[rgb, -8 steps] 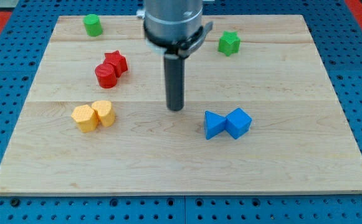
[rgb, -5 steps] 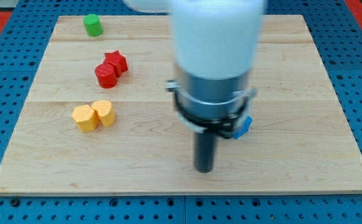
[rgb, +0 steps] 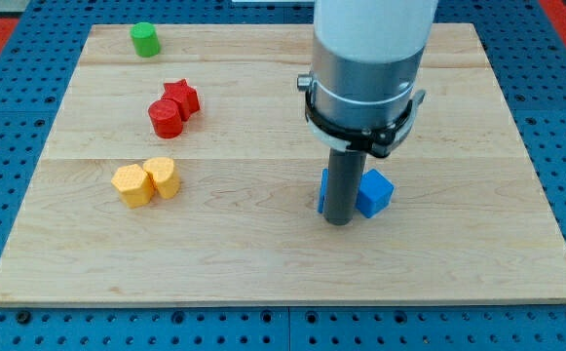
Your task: Move blue cube towards top center
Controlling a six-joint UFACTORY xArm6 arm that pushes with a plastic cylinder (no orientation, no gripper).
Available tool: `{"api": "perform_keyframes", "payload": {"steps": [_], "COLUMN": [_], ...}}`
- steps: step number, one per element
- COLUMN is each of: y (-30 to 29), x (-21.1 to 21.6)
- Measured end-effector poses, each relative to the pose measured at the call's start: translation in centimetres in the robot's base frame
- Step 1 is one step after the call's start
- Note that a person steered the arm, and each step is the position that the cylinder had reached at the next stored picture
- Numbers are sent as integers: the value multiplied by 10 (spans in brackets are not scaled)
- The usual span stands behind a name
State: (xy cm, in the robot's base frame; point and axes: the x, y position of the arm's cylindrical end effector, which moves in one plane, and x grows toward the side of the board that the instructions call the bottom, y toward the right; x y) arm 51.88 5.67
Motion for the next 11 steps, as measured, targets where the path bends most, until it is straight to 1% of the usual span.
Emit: {"api": "perform_keyframes", "payload": {"steps": [1,2,3,4,6,9,10,11], "y": [4,6,6,-8,-20,-76,-61,-63], "x": [-22,-54,-92,-129,-116,-114,-130,-149]}}
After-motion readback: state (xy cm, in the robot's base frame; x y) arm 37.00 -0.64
